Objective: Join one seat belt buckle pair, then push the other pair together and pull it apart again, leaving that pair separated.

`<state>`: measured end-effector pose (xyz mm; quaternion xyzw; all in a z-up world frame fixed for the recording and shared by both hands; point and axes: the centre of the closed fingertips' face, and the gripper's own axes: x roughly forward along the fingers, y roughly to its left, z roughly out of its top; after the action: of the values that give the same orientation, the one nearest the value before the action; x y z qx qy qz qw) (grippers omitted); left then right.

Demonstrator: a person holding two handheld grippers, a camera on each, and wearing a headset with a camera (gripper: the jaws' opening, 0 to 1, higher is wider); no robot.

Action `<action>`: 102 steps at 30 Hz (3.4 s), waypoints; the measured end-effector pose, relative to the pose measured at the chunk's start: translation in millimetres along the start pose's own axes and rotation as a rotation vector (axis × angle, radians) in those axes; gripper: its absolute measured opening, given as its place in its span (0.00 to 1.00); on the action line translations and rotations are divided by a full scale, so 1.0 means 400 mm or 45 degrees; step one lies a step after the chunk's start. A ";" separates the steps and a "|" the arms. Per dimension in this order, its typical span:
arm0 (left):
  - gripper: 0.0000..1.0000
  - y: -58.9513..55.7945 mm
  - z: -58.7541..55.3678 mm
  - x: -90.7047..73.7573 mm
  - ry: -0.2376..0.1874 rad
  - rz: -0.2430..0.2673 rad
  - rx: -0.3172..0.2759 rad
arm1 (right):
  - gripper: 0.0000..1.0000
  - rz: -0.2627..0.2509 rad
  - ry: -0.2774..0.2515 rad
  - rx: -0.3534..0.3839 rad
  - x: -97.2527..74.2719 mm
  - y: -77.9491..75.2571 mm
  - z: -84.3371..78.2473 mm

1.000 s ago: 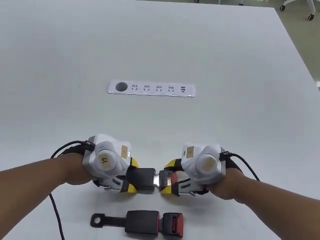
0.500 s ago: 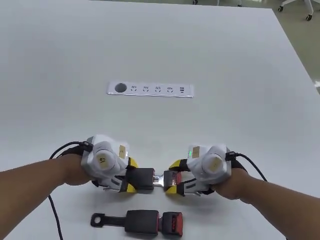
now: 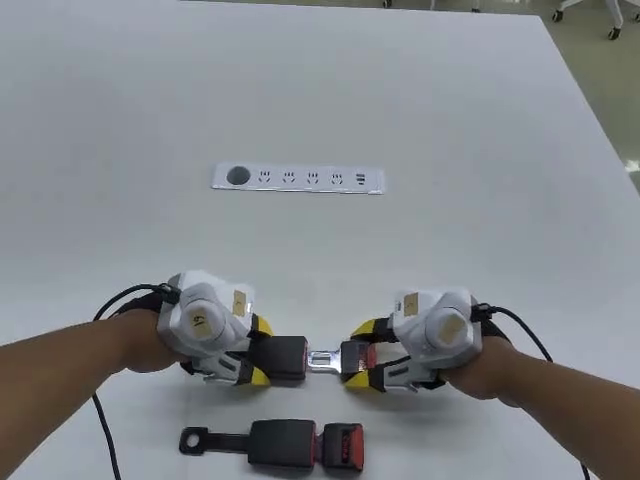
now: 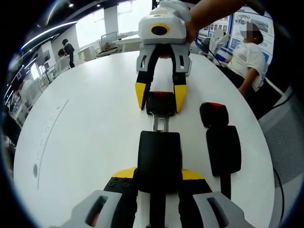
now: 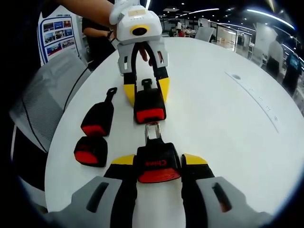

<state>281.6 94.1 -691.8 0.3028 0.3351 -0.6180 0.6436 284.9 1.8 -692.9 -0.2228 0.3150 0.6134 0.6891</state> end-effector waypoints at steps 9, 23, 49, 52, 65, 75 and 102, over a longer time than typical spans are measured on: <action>0.33 0.001 0.000 -0.001 -0.001 0.001 -0.007 | 0.34 -0.014 0.001 0.010 -0.031 -0.013 -0.032; 0.33 0.000 0.002 -0.003 0.001 0.000 -0.017 | 0.34 -0.030 -0.001 0.031 -0.082 -0.011 -0.075; 0.34 0.006 -0.003 0.000 0.006 0.001 -0.033 | 0.35 -0.072 -0.018 0.100 -0.134 -0.016 -0.118; 0.34 0.006 -0.003 0.000 0.009 0.001 -0.032 | 0.35 -0.074 -0.015 0.097 -0.133 -0.017 -0.120; 0.34 0.002 0.004 -0.002 0.028 0.003 -0.031 | 0.35 -0.067 -0.012 0.071 -0.135 -0.026 -0.126; 0.35 0.001 -0.001 -0.005 0.002 0.002 -0.046 | 0.35 -0.067 -0.093 0.133 -0.136 -0.027 -0.117; 0.70 0.003 0.053 -0.090 -0.121 0.121 -0.381 | 0.75 -0.375 -0.207 0.308 -0.176 -0.059 -0.050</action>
<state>283.7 98.4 -650.1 0.1896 0.3778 -0.5437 0.7250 301.3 -65.2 -658.9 -0.1317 0.2938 0.4795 0.8163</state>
